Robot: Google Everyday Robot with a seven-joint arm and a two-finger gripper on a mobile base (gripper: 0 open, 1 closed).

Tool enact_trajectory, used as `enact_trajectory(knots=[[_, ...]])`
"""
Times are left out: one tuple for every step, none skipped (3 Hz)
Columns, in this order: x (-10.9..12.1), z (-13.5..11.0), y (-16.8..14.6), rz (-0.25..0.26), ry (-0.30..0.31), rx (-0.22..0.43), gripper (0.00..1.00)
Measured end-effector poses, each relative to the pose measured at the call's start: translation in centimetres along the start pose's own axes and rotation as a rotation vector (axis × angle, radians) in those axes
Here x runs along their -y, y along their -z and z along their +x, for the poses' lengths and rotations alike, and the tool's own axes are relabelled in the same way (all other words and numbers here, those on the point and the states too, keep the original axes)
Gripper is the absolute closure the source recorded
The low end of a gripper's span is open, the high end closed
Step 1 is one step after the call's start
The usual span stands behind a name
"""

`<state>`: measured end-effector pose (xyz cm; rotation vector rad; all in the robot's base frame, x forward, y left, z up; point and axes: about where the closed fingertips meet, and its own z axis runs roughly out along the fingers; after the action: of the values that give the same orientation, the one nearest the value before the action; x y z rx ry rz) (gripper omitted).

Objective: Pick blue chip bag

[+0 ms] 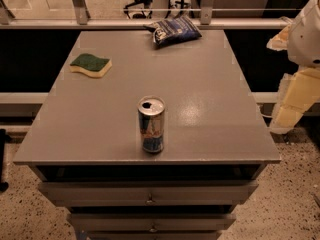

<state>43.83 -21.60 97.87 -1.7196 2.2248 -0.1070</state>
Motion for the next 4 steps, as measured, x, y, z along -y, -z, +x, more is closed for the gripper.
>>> enact_trajectory(knots=[[0.1, -0.2, 0.0, 0.007, 0.003, 0.005, 0.0], [1.9, -2.2, -1.3, 0.038, 0.015, 0.049, 0.0], [6.5, -7.3, -5.1, 0.095, 0.036, 0.156, 0.0], [12.8, -13.4, -8.7, 0.167, 0.034, 0.295, 0.0]])
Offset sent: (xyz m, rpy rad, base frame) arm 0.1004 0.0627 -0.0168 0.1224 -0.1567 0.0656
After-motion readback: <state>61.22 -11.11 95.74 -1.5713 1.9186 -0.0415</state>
